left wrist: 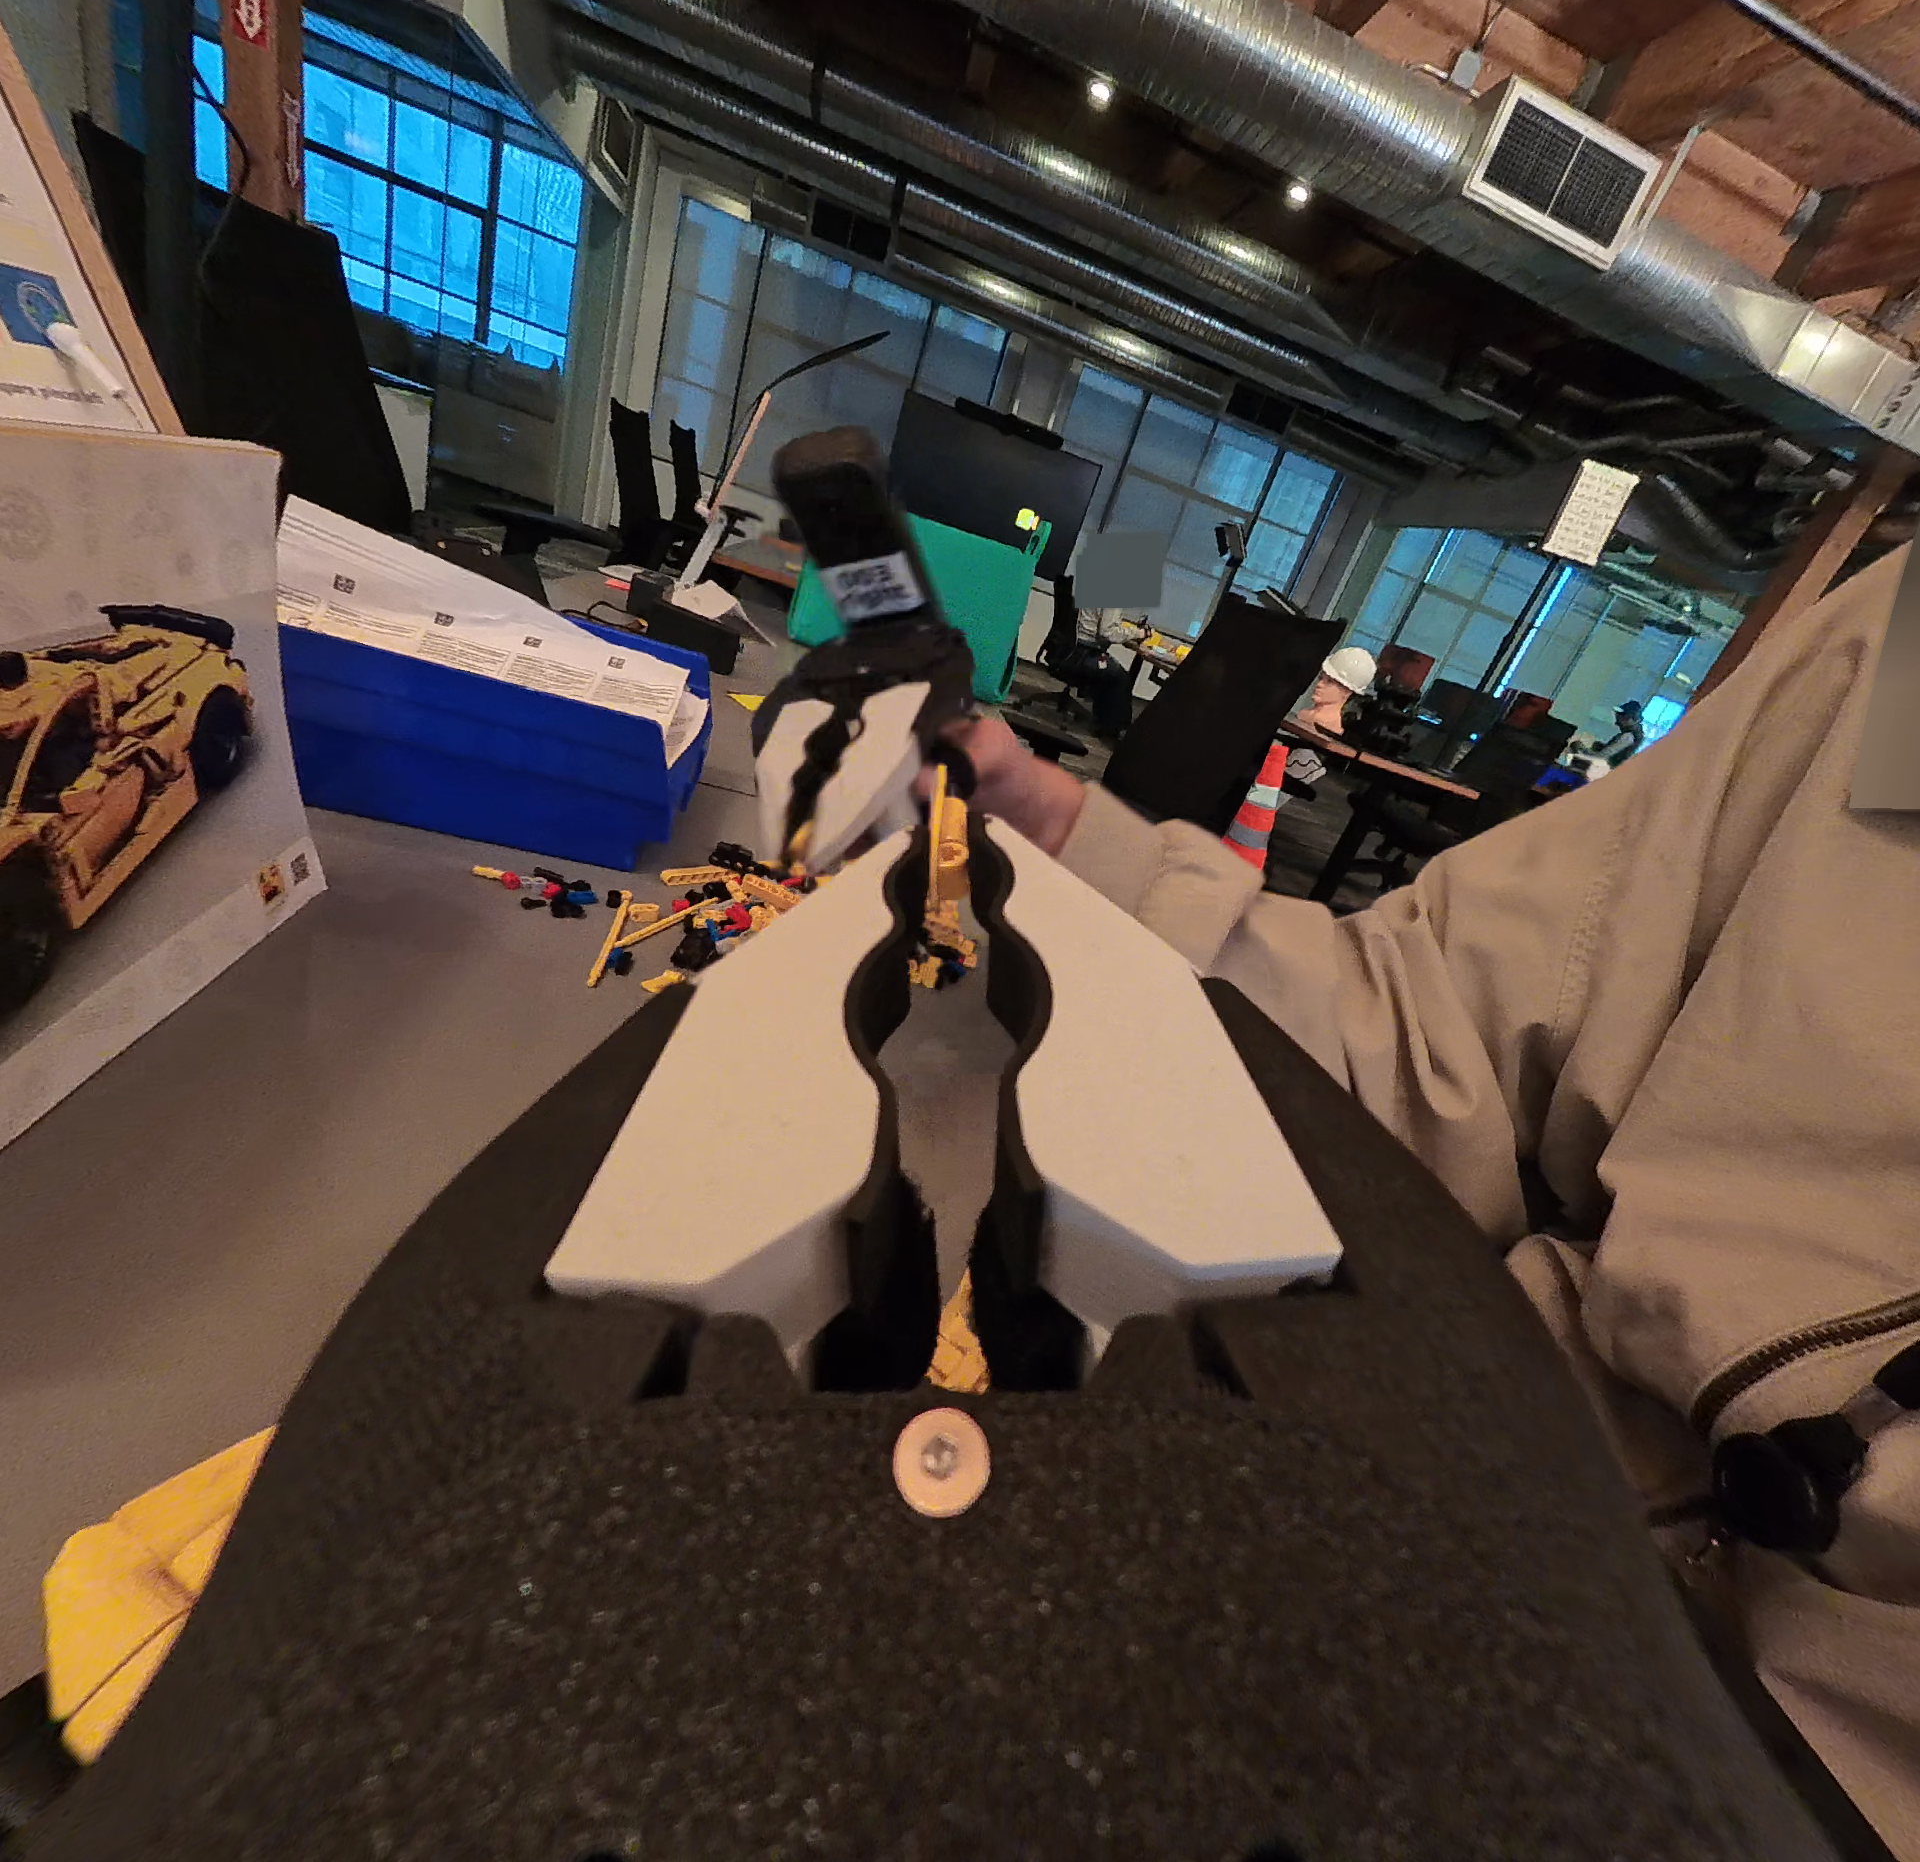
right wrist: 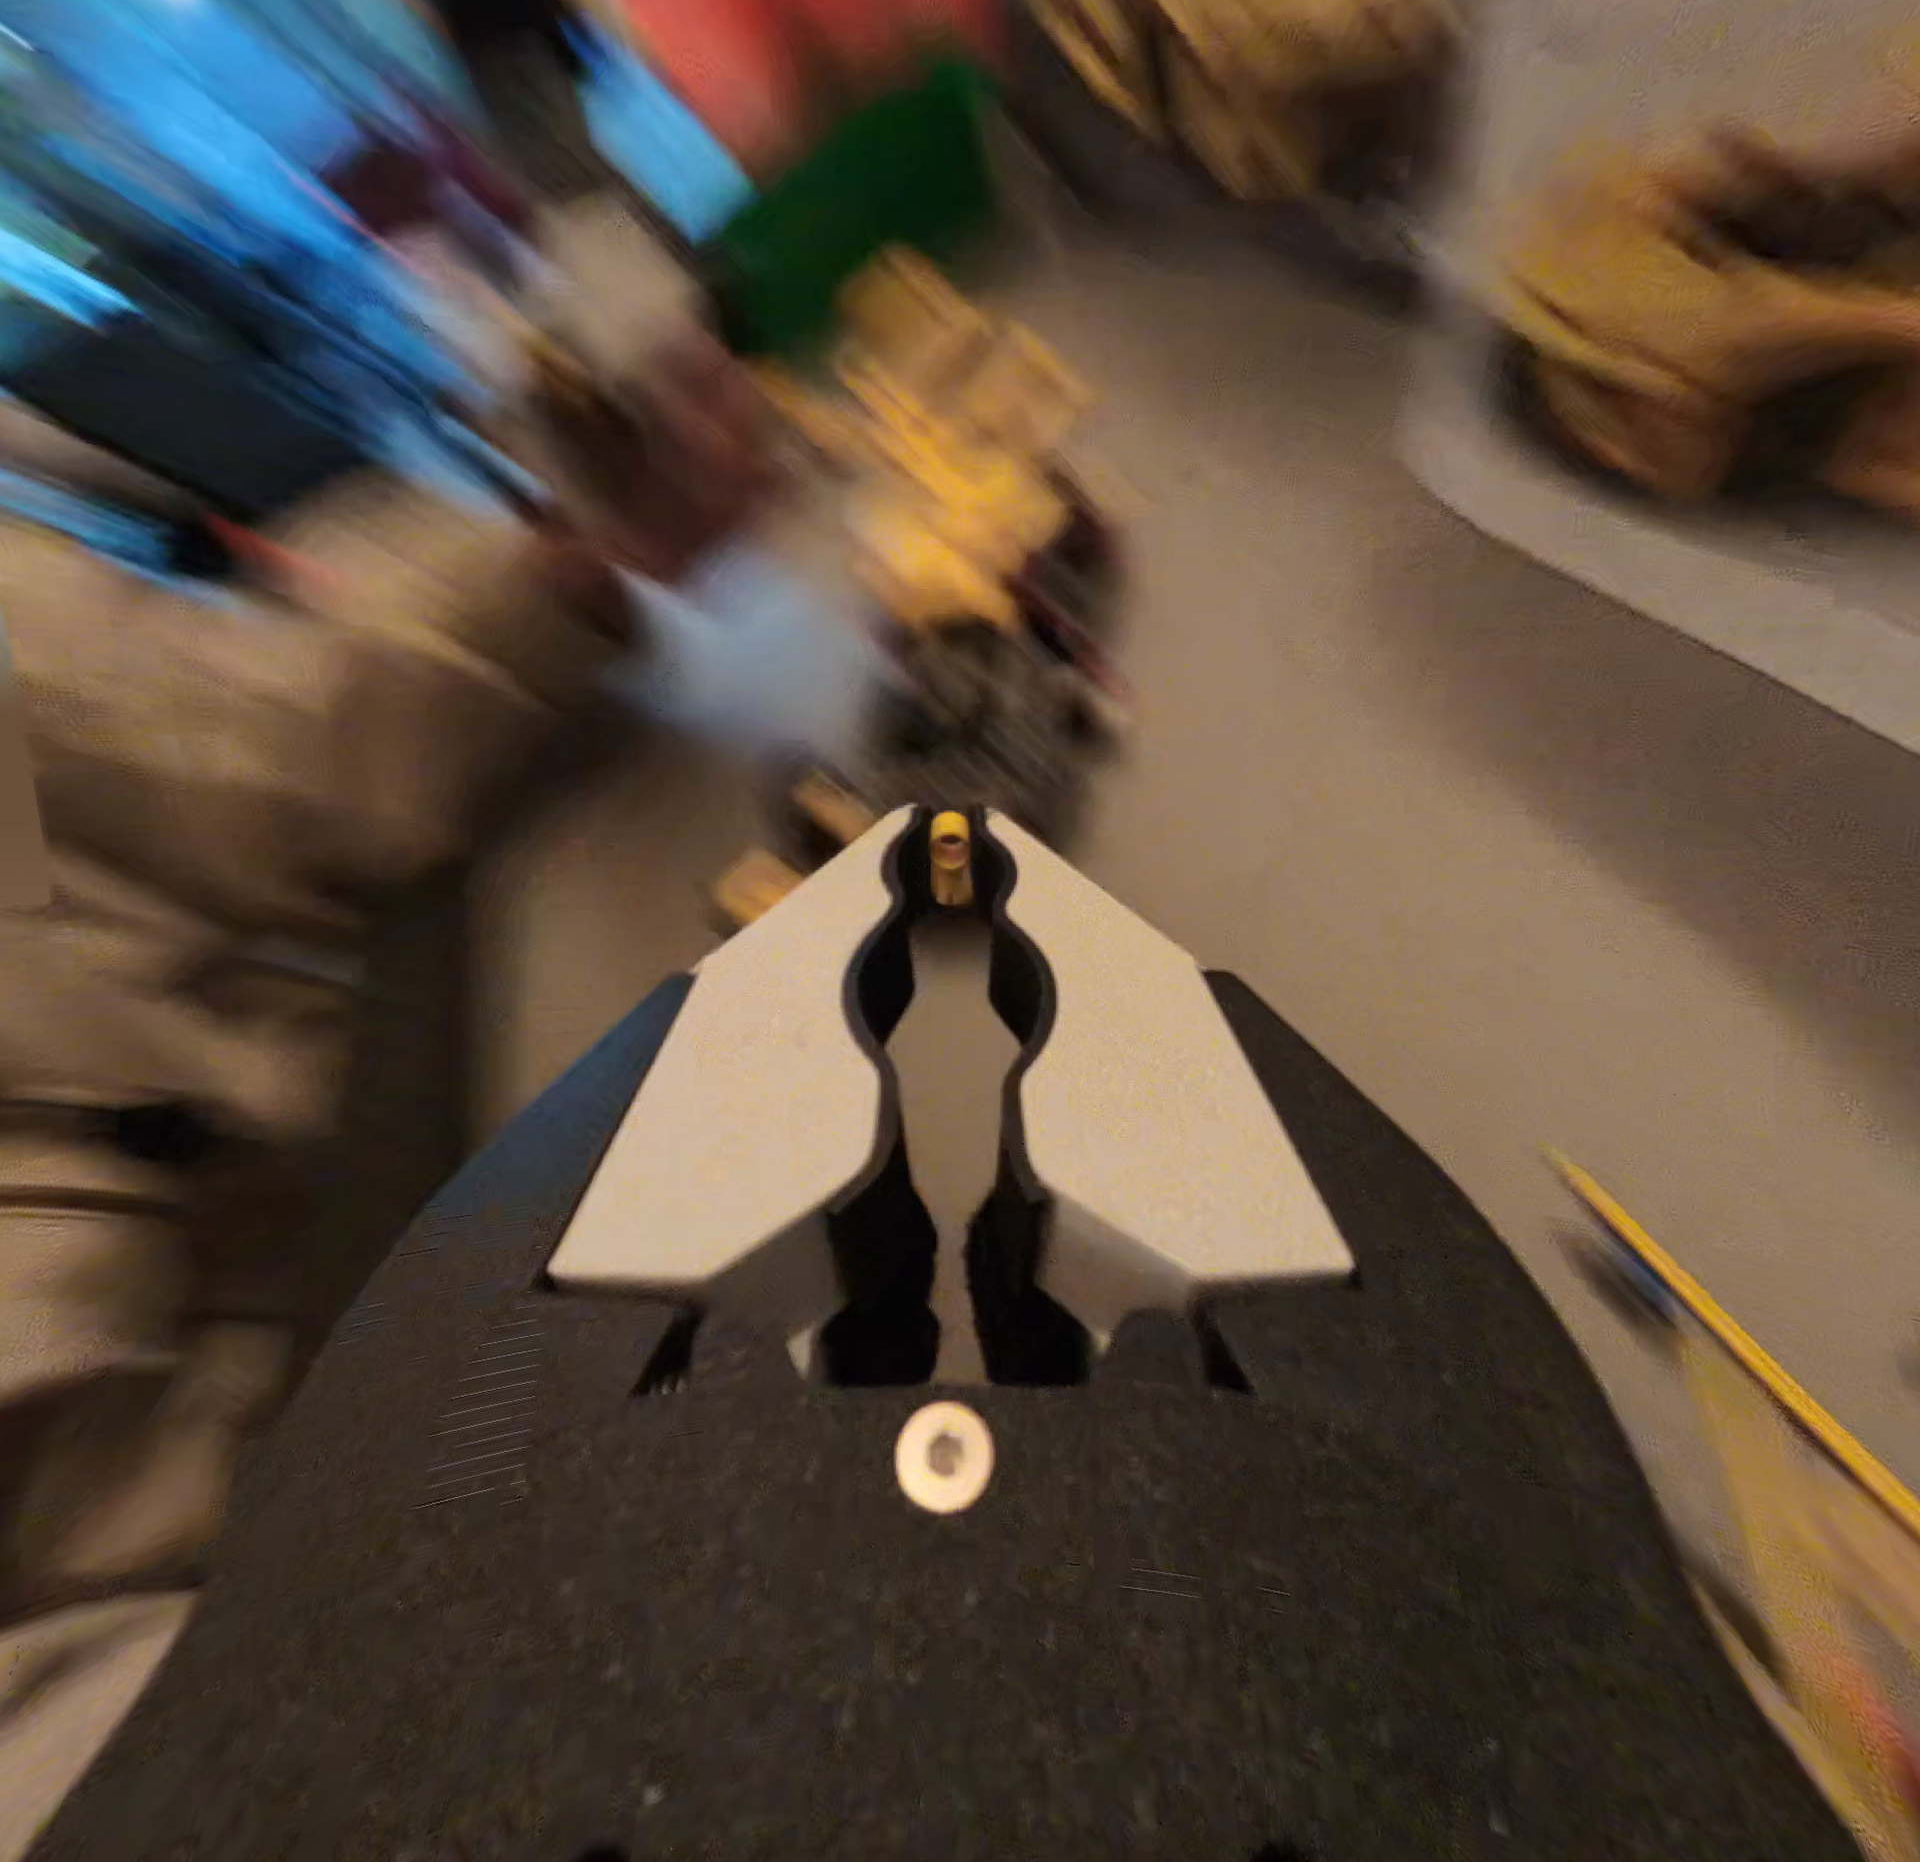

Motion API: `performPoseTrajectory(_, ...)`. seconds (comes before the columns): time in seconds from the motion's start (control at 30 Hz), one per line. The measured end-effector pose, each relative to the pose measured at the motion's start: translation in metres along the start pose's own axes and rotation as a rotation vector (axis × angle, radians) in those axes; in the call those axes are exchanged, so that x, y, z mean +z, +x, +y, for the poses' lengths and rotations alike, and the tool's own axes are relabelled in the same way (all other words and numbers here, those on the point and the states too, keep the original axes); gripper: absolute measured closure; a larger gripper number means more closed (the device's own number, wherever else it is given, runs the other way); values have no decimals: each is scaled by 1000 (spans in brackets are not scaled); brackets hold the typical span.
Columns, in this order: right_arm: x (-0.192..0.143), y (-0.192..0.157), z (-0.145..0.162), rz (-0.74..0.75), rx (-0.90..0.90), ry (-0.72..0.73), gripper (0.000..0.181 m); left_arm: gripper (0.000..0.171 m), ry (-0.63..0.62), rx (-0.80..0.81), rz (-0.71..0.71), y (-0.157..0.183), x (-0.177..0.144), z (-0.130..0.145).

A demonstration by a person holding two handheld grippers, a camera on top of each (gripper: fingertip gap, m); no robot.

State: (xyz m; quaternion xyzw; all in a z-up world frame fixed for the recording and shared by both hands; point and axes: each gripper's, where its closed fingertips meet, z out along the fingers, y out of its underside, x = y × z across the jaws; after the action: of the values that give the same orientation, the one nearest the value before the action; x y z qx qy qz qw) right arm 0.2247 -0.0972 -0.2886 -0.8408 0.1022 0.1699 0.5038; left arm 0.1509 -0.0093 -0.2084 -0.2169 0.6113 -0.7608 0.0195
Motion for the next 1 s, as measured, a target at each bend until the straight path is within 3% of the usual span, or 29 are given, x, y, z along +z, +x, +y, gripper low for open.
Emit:
performPoseTrajectory(0.03, -18, 26, 29, 229, -49, -175, 176, 166, -10, 6, -3, 0, 1, 1)
performPoseTrajectory(0.1, -56, 48, 58, 457, -23, -308, 176, 166, -36, 17, -9, 0, 4, 6)
performPoseTrajectory(0.23, -100, 67, 104, 569, 232, -435, 176, 166, -49, 16, -10, -2, 9, 13)
performPoseTrajectory(0.33, -106, 75, 115, 596, 252, -453, 169, 166, -54, 31, -12, -1, 12, 15)
performPoseTrajectory(0.43, -68, 56, 71, 415, 131, -269, 155, 166, -36, 28, 6, 2, 12, 13)
performPoseTrajectory(0.57, 2, -30, -26, -15, -138, 120, 154, 166, -35, 35, 20, 4, 13, 14)
performPoseTrajectory(0.6, 11, -55, -44, -121, -170, 218, 153, 166, -35, 36, 19, 4, 13, 14)
performPoseTrajectory(0.67, 28, -90, -61, -280, -189, 283, 152, 166, -42, 43, 11, 3, 14, 16)
performPoseTrajectory(1.0, 53, -91, -53, -218, -226, 245, 176, 166, -56, 50, 12, 3, 17, 19)
